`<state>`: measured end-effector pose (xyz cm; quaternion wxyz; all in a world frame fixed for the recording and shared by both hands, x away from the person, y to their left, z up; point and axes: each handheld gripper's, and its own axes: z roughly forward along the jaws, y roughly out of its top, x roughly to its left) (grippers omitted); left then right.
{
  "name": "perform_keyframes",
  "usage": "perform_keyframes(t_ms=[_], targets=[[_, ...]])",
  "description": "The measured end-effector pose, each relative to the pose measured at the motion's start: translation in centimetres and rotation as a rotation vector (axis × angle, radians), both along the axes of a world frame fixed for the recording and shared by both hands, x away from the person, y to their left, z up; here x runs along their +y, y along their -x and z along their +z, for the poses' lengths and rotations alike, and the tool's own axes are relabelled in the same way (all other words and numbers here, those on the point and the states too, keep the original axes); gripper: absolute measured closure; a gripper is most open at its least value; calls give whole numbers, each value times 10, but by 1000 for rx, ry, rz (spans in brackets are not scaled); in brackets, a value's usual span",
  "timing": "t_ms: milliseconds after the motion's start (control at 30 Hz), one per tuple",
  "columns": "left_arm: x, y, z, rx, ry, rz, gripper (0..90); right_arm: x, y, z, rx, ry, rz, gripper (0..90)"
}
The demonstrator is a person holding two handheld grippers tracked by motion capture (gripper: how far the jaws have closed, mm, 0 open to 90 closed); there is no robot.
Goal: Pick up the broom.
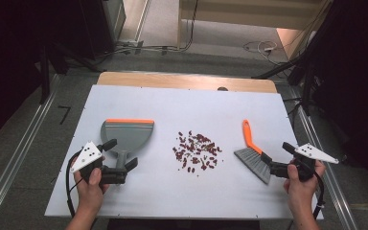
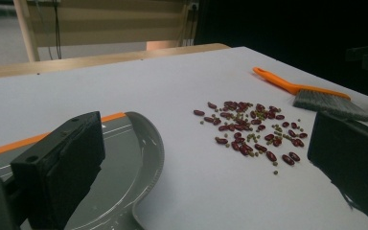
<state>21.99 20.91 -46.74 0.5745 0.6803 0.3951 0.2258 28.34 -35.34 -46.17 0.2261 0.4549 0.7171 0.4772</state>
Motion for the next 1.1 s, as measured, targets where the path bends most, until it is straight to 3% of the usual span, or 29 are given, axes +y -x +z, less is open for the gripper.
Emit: perform_keyframes(t_ms=[267, 533, 633, 867, 900, 967, 1033, 1100], targets=[[-1, 0, 1, -4, 4, -8, 0, 9, -1, 3, 16, 5, -2, 27], [-1, -1, 2, -6, 3, -11, 0, 20, -10, 23, 8, 29, -2, 2], [-1, -1, 3, -8, 5, -11, 0, 23, -18, 30, 27, 16, 9, 0], [-2, -1, 5, -13, -2, -12, 0, 33, -35, 37, 75, 56, 1, 0], [-2, -1, 5, -15, -2, -13, 0, 39, -43, 39, 99, 86, -4, 0], [-2, -1, 5, -15, 1, -14, 0, 41, -46, 40, 109, 98, -14, 29], [-3, -1, 5, -13, 0, -18, 0, 49, -57, 43, 128, 141, -45, 178], [-3, -1, 5, -12, 0, -20, 0, 54, -65, 43, 167, 161, -52, 217]])
